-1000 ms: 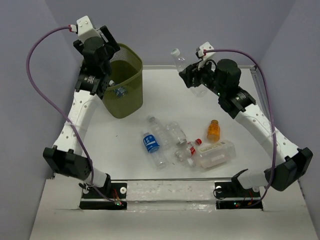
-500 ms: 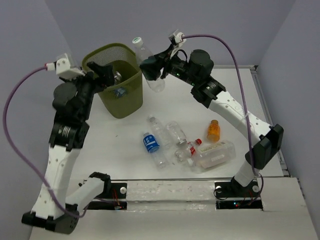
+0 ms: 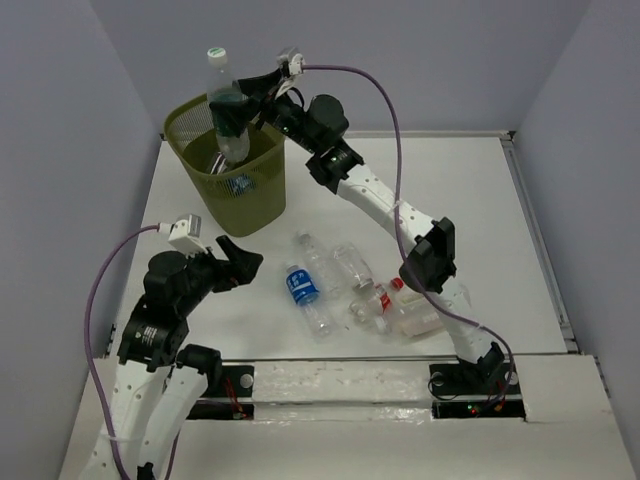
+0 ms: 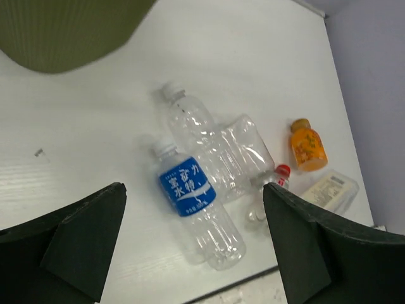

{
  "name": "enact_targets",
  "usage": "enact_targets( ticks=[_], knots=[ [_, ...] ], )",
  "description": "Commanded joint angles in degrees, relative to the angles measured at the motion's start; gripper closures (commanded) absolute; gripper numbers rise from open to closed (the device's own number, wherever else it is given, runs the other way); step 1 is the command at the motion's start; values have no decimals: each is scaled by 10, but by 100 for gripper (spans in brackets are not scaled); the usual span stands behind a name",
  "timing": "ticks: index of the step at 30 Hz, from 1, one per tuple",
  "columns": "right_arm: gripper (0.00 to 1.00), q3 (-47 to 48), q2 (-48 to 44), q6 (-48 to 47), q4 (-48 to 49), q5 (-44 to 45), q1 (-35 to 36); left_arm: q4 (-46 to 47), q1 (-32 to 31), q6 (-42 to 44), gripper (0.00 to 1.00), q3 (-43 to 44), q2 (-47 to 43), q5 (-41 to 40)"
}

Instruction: Put the plastic bottles in the bin

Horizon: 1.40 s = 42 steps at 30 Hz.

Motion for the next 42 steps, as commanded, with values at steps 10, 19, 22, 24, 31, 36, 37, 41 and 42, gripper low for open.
enact_targets(
  ticks=[10,19,22,24,31,36,37,41,42],
  knots=[
    [0,-192,-143,-91,34,62,17,114,-18,-69,1,-124,27,163],
    [2,-681,-470,-130,29,111,17,226,-172,-155,1,-168,127,19],
    [2,-797,-545,-105,-12,126,17,231,-228,-162,1,-149,195,-55],
    [2,-861,-589,-92,-27,128,17,240,-251,-169,1,-147,221,-95],
    [10,-957,-643,-77,-97,161,17,279,-280,-178,1,-151,344,-187],
    [15,-965,-608,-73,-103,186,17,356,-280,-182,1,-150,436,-164],
    [18,-954,-597,-72,-111,195,17,355,-280,-181,2,-145,449,-165],
    [27,-916,-533,-61,-125,239,17,332,-280,-176,10,-132,462,-197],
    [28,-905,-502,-60,-133,237,17,319,-280,-174,15,-133,447,-206]
  ],
)
